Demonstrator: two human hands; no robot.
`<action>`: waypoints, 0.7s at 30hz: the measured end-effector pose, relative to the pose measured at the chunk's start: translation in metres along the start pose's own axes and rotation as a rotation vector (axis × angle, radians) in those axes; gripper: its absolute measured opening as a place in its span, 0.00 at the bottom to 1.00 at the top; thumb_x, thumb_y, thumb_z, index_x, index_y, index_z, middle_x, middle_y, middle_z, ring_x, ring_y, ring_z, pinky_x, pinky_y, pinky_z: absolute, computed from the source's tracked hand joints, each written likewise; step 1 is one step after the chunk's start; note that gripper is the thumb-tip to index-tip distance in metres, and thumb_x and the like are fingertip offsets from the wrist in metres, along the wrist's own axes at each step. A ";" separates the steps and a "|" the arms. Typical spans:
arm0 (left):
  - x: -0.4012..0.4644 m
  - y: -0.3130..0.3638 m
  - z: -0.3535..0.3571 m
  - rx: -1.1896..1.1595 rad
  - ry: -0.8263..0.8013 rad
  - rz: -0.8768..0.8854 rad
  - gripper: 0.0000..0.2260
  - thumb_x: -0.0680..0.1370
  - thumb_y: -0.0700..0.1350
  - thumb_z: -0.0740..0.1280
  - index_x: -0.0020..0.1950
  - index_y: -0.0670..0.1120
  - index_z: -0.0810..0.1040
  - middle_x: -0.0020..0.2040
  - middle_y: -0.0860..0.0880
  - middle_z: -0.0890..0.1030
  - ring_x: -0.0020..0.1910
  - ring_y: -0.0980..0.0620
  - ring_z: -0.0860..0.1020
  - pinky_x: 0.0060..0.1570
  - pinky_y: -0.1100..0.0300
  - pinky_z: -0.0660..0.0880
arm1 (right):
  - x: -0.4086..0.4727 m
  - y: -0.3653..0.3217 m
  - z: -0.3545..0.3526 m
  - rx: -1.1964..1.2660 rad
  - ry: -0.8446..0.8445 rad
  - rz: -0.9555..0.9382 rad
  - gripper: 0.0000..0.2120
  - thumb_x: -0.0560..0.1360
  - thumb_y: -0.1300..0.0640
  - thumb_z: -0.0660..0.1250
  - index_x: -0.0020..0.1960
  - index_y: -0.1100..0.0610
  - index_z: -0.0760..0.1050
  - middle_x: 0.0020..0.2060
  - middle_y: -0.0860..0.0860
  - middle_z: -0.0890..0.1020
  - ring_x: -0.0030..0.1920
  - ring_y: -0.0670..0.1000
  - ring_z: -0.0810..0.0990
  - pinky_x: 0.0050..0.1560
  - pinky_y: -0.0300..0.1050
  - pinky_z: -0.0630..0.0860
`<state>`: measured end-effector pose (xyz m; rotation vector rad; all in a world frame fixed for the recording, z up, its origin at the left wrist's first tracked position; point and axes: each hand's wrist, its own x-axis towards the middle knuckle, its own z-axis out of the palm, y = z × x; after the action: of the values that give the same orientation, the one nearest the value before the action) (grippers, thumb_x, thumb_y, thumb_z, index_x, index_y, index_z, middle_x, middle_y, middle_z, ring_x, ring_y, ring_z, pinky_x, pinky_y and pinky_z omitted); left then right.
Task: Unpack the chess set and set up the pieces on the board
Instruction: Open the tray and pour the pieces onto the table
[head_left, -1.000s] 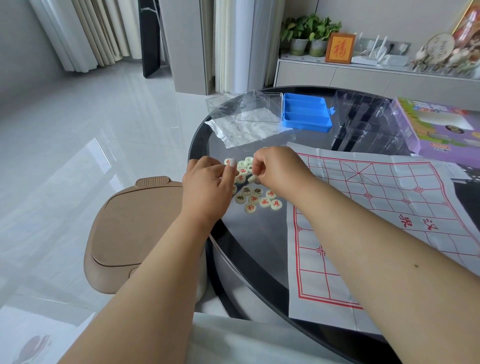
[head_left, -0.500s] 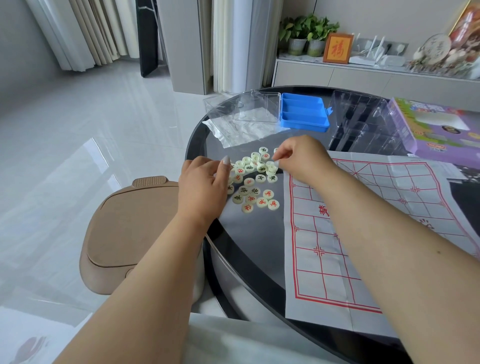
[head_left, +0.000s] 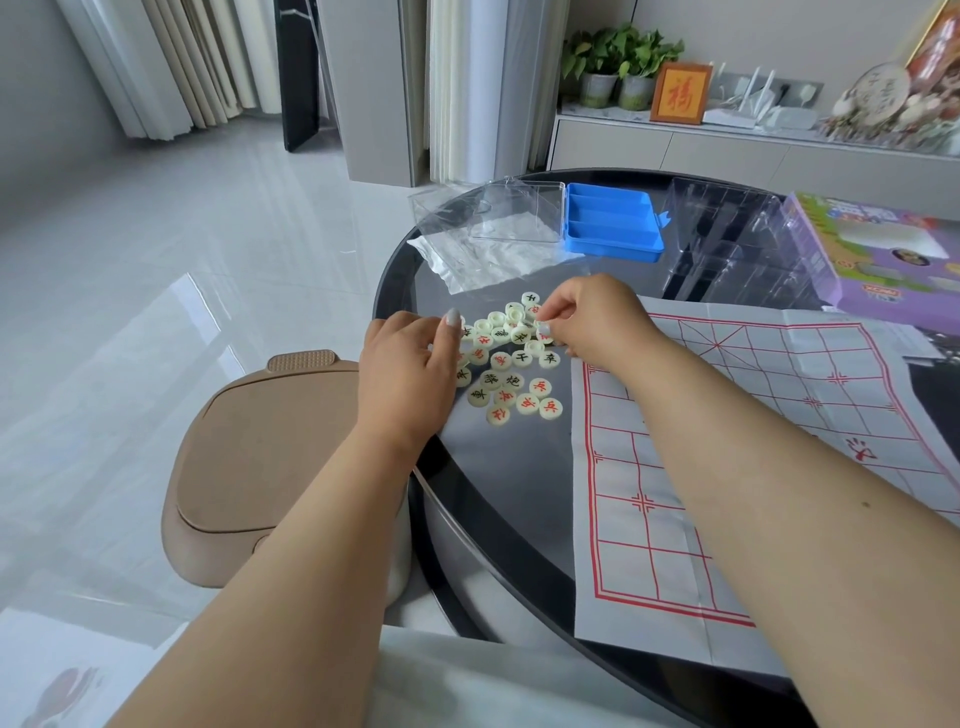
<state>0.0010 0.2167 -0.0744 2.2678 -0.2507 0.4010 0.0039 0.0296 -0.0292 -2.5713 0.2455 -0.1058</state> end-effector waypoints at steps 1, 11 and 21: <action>0.000 0.000 0.000 0.001 0.002 0.000 0.22 0.82 0.54 0.54 0.39 0.43 0.80 0.42 0.48 0.76 0.49 0.50 0.68 0.48 0.61 0.61 | 0.000 0.001 0.000 0.040 -0.008 0.020 0.06 0.74 0.61 0.68 0.48 0.53 0.80 0.44 0.51 0.83 0.43 0.50 0.80 0.49 0.48 0.80; 0.002 -0.003 0.002 0.019 0.021 0.029 0.24 0.81 0.56 0.53 0.41 0.42 0.81 0.42 0.47 0.77 0.47 0.49 0.68 0.45 0.62 0.59 | -0.005 -0.006 -0.003 -0.065 -0.025 -0.001 0.06 0.72 0.58 0.71 0.49 0.52 0.82 0.46 0.49 0.83 0.43 0.48 0.77 0.43 0.41 0.72; 0.002 -0.004 0.002 0.015 0.025 0.034 0.24 0.82 0.55 0.52 0.43 0.41 0.81 0.42 0.46 0.78 0.46 0.49 0.68 0.43 0.62 0.58 | -0.011 -0.019 -0.006 -0.238 -0.204 -0.029 0.09 0.73 0.58 0.71 0.53 0.53 0.81 0.49 0.50 0.82 0.48 0.50 0.78 0.46 0.40 0.71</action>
<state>0.0042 0.2177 -0.0775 2.2737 -0.2745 0.4504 -0.0049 0.0444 -0.0148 -2.7963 0.1516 0.1851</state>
